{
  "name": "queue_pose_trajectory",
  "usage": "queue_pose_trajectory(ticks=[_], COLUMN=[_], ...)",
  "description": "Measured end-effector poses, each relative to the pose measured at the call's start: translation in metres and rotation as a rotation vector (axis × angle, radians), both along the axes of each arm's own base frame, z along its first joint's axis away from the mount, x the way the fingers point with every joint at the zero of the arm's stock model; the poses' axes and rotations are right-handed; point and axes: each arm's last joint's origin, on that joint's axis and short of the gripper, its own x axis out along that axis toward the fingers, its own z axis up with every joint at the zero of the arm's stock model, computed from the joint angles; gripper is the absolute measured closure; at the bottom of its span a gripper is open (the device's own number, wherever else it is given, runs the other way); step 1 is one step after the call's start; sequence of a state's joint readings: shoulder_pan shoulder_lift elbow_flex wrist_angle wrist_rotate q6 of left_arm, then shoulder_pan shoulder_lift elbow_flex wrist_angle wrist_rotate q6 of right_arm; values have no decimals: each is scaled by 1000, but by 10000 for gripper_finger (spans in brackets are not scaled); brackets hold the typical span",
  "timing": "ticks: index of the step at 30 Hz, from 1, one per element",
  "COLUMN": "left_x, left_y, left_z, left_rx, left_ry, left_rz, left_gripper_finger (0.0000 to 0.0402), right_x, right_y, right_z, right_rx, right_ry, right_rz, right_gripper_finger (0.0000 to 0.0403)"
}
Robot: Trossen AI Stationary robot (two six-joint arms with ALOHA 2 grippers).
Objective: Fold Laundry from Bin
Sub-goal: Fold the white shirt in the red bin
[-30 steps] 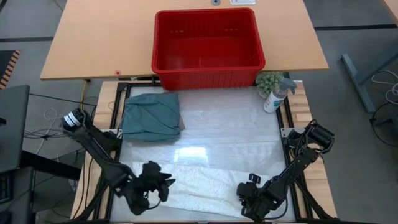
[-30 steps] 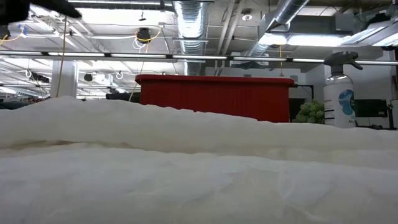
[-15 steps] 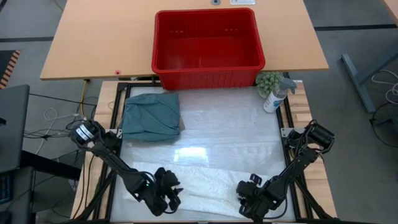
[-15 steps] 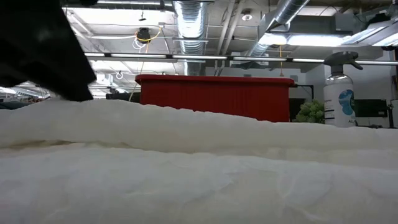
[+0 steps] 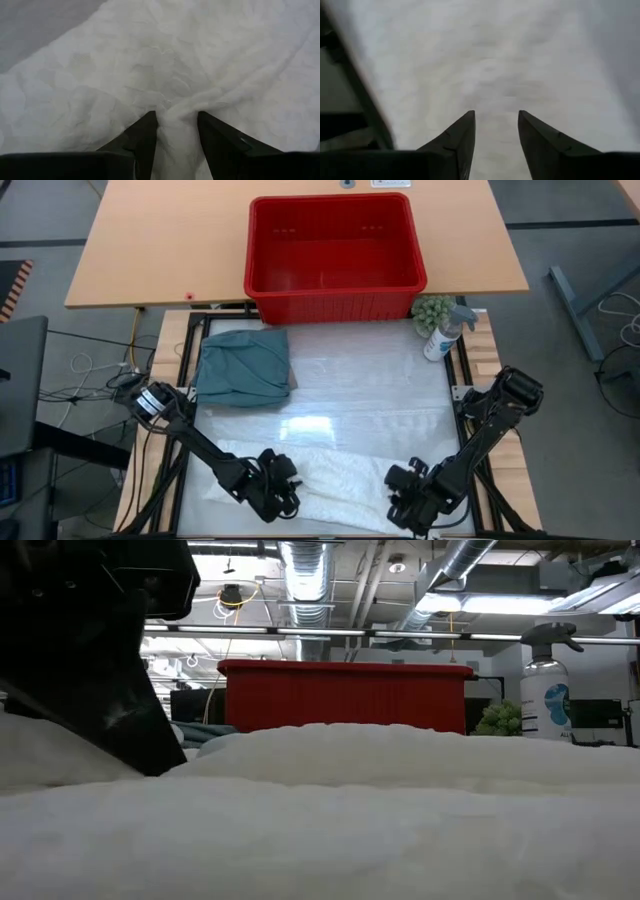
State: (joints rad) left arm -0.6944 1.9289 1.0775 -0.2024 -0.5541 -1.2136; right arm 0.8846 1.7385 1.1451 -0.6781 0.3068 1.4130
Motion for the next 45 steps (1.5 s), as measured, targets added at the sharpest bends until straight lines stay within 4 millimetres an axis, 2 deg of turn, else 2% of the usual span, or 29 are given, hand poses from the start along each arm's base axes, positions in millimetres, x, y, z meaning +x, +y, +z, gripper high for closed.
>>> queue_pose_trajectory(ticks=[6, 11, 14, 18, 19, 24, 29, 38, 42, 45], left_x=[4, 5, 5, 7, 8, 14, 25, 42, 44, 42], left_y=[3, 2, 3, 4, 5, 14, 31, 58, 66, 71], left_z=[0, 1, 1, 2, 2, 1, 0, 1, 8, 23], left_rx=[1, -11, -14, -15, -17, -31, -36, -58, -82, -93], left_ry=[-2, -18, -19, -24, -24, -12, 24, 71, 85, 75], left_rz=[-6, -5, -1, 8, 11, 31, 29, -18, -66, -119], left_gripper_finger=[262, 262, 262, 262, 262, 262, 262, 262, 262, 262], right_x=[-20, -24, -24, -28, -29, -23, -7, 24, 35, 40], right_y=[-7, -3, -3, -6, -7, -18, -37, -93, -111, -112], right_z=[4, 4, 1, -4, -4, -4, -4, -2, 1, 7], right_rx=[-40, -17, 2, 6, -4, -40, -93, -292, -332, -329], right_ry=[109, 86, 125, 194, 206, 239, 257, 290, 278, 268], right_rz=[-116, -183, -222, -254, -256, -296, -278, -302, -305, -271], right_gripper_finger=[244, 264, 304, 379, 386, 373, 388, 369, 371, 375])
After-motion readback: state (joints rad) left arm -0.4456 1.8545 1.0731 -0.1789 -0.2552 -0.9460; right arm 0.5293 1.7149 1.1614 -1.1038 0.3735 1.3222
